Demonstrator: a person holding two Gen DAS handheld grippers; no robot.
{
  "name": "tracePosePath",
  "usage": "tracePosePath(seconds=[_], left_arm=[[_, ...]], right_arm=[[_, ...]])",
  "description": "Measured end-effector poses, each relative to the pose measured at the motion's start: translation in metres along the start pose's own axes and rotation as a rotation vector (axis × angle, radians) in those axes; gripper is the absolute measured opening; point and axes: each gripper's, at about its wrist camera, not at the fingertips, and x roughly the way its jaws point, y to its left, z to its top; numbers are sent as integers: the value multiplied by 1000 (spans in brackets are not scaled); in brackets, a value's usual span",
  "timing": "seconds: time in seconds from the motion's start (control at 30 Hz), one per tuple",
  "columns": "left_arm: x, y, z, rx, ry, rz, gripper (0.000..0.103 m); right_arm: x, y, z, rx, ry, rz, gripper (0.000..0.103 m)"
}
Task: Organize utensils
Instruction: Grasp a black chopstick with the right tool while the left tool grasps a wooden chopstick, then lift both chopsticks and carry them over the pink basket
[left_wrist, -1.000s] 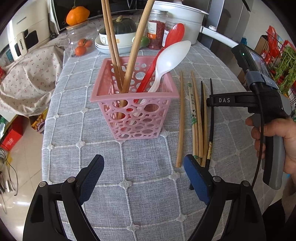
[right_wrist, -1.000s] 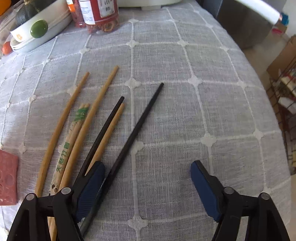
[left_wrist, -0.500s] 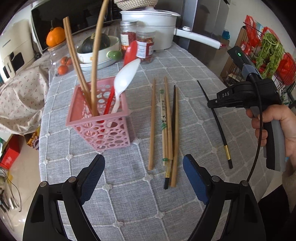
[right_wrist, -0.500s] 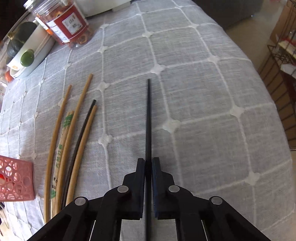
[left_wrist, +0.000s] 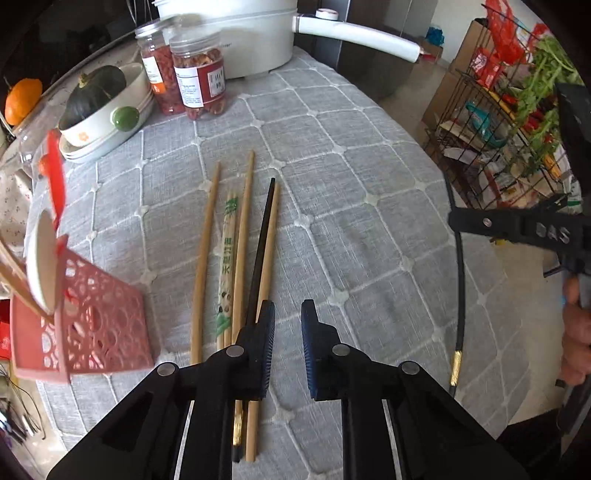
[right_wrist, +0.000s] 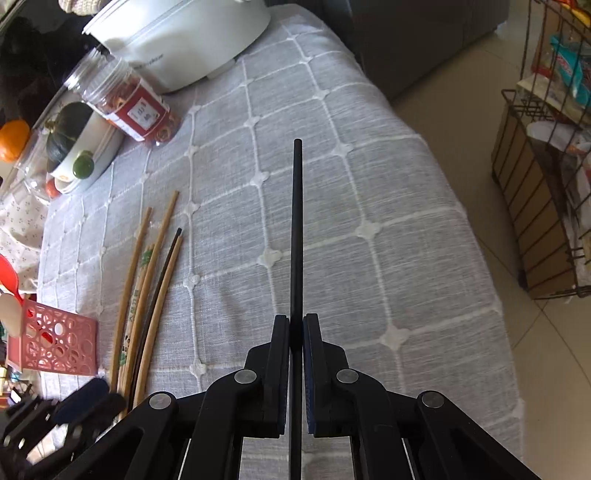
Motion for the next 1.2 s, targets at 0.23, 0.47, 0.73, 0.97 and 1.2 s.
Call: tracePosePath(seconds=[0.23, 0.47, 0.73, 0.97, 1.2], left_arm=[[39, 11, 28, -75, 108, 9, 5], [44, 5, 40, -42, 108, 81, 5], [61, 6, 50, -59, 158, 91, 11], [72, -4, 61, -56, 137, 111, 10], [40, -8, 48, -47, 33, 84, 6]], right_arm=[[-8, -11, 2, 8, 0, 35, 4], [-12, -14, 4, 12, 1, 66, 4], [-13, -16, 5, 22, 2, 71, 4], [-10, -14, 5, 18, 6, 67, 4], [-25, -8, 3, -2, -31, 75, 4]])
